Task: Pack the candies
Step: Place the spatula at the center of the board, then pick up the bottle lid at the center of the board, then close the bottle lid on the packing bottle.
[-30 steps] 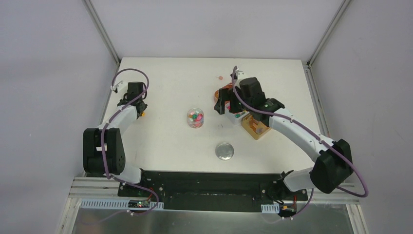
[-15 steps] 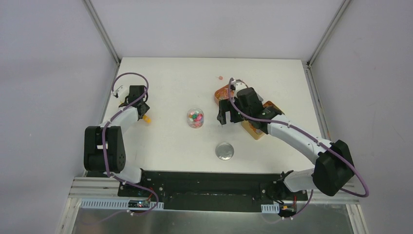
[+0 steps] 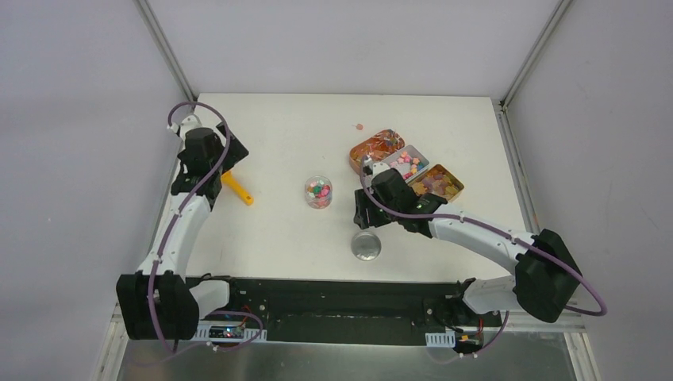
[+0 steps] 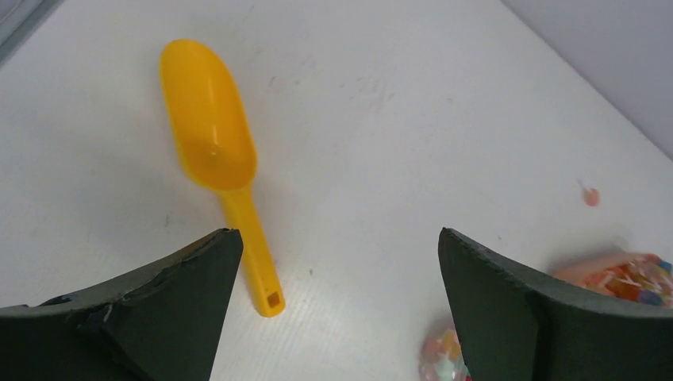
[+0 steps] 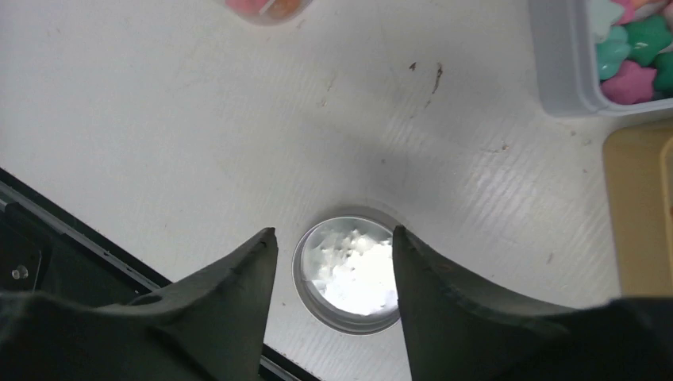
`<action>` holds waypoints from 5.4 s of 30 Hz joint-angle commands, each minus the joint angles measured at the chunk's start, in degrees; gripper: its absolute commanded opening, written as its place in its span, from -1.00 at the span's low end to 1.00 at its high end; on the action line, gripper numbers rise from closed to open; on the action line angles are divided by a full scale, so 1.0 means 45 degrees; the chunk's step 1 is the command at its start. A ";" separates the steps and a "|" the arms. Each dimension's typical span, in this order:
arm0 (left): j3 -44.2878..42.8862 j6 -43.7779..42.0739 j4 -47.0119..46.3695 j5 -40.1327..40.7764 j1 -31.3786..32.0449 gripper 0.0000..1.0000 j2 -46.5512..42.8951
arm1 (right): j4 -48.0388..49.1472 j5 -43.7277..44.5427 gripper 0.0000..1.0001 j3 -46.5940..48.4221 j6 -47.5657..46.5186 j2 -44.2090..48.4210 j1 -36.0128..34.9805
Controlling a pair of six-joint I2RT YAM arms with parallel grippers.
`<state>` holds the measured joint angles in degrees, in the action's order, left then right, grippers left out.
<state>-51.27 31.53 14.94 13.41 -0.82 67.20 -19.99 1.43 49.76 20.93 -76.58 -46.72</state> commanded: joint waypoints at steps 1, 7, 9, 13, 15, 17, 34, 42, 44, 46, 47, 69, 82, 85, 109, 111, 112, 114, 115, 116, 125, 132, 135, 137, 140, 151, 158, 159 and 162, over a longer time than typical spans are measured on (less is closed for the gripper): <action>0.0680 -0.1436 -0.0228 -0.2832 -0.0013 0.98 -0.1446 | 0.0239 0.0705 0.05 -0.0237 0.1093 0.0280 -0.0946; 0.2315 -0.2615 -0.0169 -0.4417 -0.0018 0.98 -0.3461 | 0.0200 0.1636 -0.21 -0.0313 0.2247 -0.0354 -0.2375; 0.2471 -0.2909 0.0039 -0.4648 -0.0013 0.98 -0.4047 | 0.0008 0.1907 -0.23 -0.0199 0.2532 -0.0848 -0.2730; 0.2806 -0.3012 0.0112 -0.4176 0.0135 0.98 -0.5034 | -0.0063 0.2060 -0.26 -0.0022 0.2975 -0.1656 -0.3256; 0.2758 -0.3181 0.0169 -0.3870 0.0162 0.98 -0.5141 | -0.0229 0.2208 -0.27 0.0191 0.3137 -0.2026 -0.3453; 0.2642 -0.3350 0.0305 -0.3856 0.0515 0.98 -0.5188 | -0.0422 0.2409 -0.28 0.0430 0.3217 -0.2425 -0.3584; 0.2794 -0.3682 0.0309 -0.3199 0.0846 0.85 -0.5882 | -0.0246 0.2695 -0.85 0.0914 0.2346 -0.3799 -0.3663; 0.2850 -0.3698 0.0013 -0.3706 0.0856 0.83 -0.5641 | 0.0268 0.2599 -1.00 0.1289 0.1708 -0.2872 -0.3581; 0.2819 -0.3615 -0.0127 -0.4122 0.0846 0.83 -0.5529 | 0.0353 0.2227 -1.00 0.1751 0.1396 -0.2810 -0.3425; 0.2772 -0.3650 -0.0398 -0.4712 0.0846 0.82 -0.5510 | 0.0678 0.1288 -1.00 0.2089 0.1258 -0.2793 -0.2969; 0.2746 -0.3755 -0.0572 -0.5135 0.0851 0.82 -0.5542 | 0.0988 0.0522 -1.00 0.2171 0.1247 -0.2730 -0.2639; 0.5356 -0.7526 -1.0533 -1.3335 0.1912 0.98 -0.6375 | 1.3681 -1.1556 -1.00 0.0288 0.9623 -0.1275 0.2627; 0.4448 -1.0478 -1.0020 -1.2549 0.5195 0.98 -0.4637 | 1.8026 -1.0373 -1.00 -0.1074 1.3607 -0.0969 0.2628; 0.4215 -1.0818 -0.9870 -1.2544 0.5459 0.98 -0.4319 | 1.8266 -1.0076 -1.00 -0.1152 1.3939 -0.1063 0.2628; 0.3051 -1.1363 -0.8934 -1.3395 0.6100 0.98 -0.2842 | 1.9203 -0.9600 -1.00 -0.1208 1.4624 -0.1687 0.2638; 0.2959 -1.1383 -0.8868 -1.3414 0.6100 0.98 -0.2787 | 1.9305 -0.9605 -1.00 -0.1268 1.4668 -0.1747 0.2628; 0.2955 -1.1399 -0.8867 -1.3410 0.6100 0.98 -0.2800 | 1.9325 -0.9597 -1.00 -0.1301 1.4671 -0.1767 0.2628; 0.2974 -1.1420 -0.8867 -1.3326 0.6100 0.99 -0.2856 | 1.9377 -0.9596 -1.00 -0.1394 1.4709 -0.1815 0.2628; 0.2974 -1.1437 -0.8867 -1.3299 0.6100 0.98 -0.2862 | 1.9409 -0.9595 -1.00 -0.1422 1.4730 -0.1848 0.2633; 0.2960 -1.1425 -0.8869 -1.3283 0.6095 0.98 -0.2870 | 1.9462 -0.9622 -1.00 -0.1442 1.4752 -0.1896 0.2629; 0.2740 -1.1437 -0.8557 -1.3860 0.6100 0.78 -0.2737 | 1.9947 -0.9770 -1.00 -0.1553 1.5017 -0.2289 0.2628; 0.2391 -1.1672 -0.7629 -1.3546 0.6100 0.43 -0.2764 | 1.9960 -0.9754 -0.82 -0.1585 1.4949 -0.2574 0.2643; 0.2255 -1.1449 -0.7275 -1.3029 0.6103 0.35 -0.2821 | 2.0108 -0.9814 -0.66 -0.1565 1.4949 -0.2730 0.2632; 0.2269 -1.1440 -0.7077 -1.2746 0.6100 0.34 -0.2934 | 2.0125 -0.9880 -0.49 -0.1553 1.4896 -0.2801 0.2679; 0.2221 -1.1422 -0.6514 -1.2246 0.6100 0.33 -0.3094 | 2.0111 -0.9941 -0.12 -0.1710 1.4763 -0.2812 0.2947; 0.0698 -1.0589 -0.3686 -0.9879 0.6100 0.13 -0.2083 | 1.1491 -0.8399 0.99 -0.1305 0.8413 0.0178 0.4589; -0.0773 -1.0368 -0.1505 -0.8009 0.6101 0.10 -0.0835 | 0.3591 -0.1704 1.00 0.0233 0.1080 0.3276 0.4674; -0.0944 -1.0224 -0.1335 -0.7717 0.6100 0.10 -0.0622 | 0.3273 -0.0794 1.00 0.0226 0.0682 0.3607 0.4678; -0.1477 -0.9575 -0.0932 -0.6991 0.6100 0.06 0.0092 | 0.3363 0.1851 1.00 -0.0344 0.0581 0.4397 0.4695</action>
<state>-53.39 -15.57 6.46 -24.60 26.28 64.60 4.73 -11.60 48.66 34.63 -60.93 -25.96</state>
